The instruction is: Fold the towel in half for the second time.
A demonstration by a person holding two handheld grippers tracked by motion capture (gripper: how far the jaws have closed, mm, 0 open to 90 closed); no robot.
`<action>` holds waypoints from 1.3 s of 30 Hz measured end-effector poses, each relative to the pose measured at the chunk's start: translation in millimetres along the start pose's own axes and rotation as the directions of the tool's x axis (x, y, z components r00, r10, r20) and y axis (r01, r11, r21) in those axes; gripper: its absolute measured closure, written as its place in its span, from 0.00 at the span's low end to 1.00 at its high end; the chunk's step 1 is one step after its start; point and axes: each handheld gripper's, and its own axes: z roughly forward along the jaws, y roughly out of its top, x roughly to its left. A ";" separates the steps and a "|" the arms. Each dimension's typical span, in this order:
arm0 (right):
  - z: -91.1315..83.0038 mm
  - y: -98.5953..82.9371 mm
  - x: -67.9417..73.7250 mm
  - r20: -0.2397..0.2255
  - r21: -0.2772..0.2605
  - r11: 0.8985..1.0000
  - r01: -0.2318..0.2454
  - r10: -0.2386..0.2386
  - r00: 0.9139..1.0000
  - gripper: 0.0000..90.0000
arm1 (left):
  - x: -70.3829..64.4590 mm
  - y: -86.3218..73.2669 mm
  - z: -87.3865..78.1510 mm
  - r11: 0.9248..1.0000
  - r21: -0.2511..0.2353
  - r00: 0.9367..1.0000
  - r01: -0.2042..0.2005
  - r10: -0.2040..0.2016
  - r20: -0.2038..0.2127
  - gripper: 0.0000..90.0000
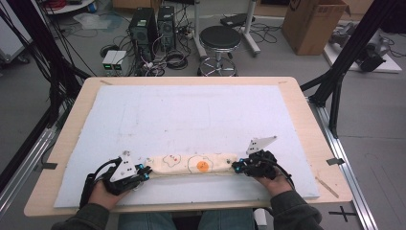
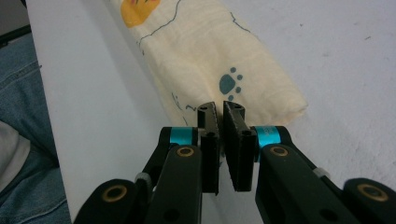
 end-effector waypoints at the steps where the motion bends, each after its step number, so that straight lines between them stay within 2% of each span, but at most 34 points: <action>1: 0.0 -0.4 0.0 -0.001 -0.003 1.000 -0.002 0.002 1.000 0.94 | 0.2 -0.3 0.3 1.000 0.005 1.000 0.000 0.000 0.003 0.92; 3: 0.0 -1.1 -0.4 -0.002 -0.004 1.000 -0.006 0.006 1.000 0.93 | 0.0 -0.4 0.7 1.000 0.023 1.000 0.010 -0.010 0.004 0.91; 7: 0.7 -1.6 -0.3 -0.003 -0.008 1.000 -0.007 0.007 1.000 0.87 | -0.2 0.1 0.2 0.999 0.025 1.000 0.023 -0.024 0.015 0.82; 10: -0.6 -1.0 0.6 0.004 -0.017 1.000 -0.008 0.008 1.000 0.81 | 0.5 0.3 -3.1 0.999 0.017 0.999 0.037 -0.037 0.014 0.72; 14: -3.9 -1.1 1.1 -0.010 -0.034 0.999 -0.016 0.015 1.000 0.74 | 1.3 0.7 -11.4 0.998 -0.009 0.998 0.061 -0.061 0.011 0.61; 20: -12.2 1.9 4.9 -0.021 -0.072 0.997 -0.011 0.009 1.000 0.62 | 1.6 0.8 -24.5 0.996 -0.035 0.997 0.080 -0.080 0.003 0.57; 25: -22.1 11.6 7.4 -0.023 -0.106 0.994 -0.001 -0.001 1.000 0.57 | 4.2 6.6 -29.8 0.993 -0.073 0.995 0.096 -0.096 0.005 0.56; 29: -25.4 25.7 7.4 -0.024 -0.121 0.993 0.006 -0.009 1.000 0.57 | 4.7 19.3 -24.8 0.991 -0.089 0.995 0.096 -0.095 0.017 0.58; 32: -23.6 38.5 6.3 -0.037 -0.133 0.991 -0.003 -0.002 0.999 0.59 | 6.2 31.1 -14.8 0.991 -0.091 0.995 0.098 -0.095 0.028 0.65; 34: -19.5 46.8 5.0 -0.057 -0.135 0.991 -0.009 0.001 0.998 0.67 | 6.9 38.9 -6.0 0.992 -0.081 0.995 0.099 -0.097 0.033 0.72; 39: 0.1 64.1 1.9 -0.106 -0.083 0.996 -0.031 0.022 0.994 0.90 | 7.5 52.5 16.8 0.994 -0.045 0.993 0.100 -0.097 0.063 0.94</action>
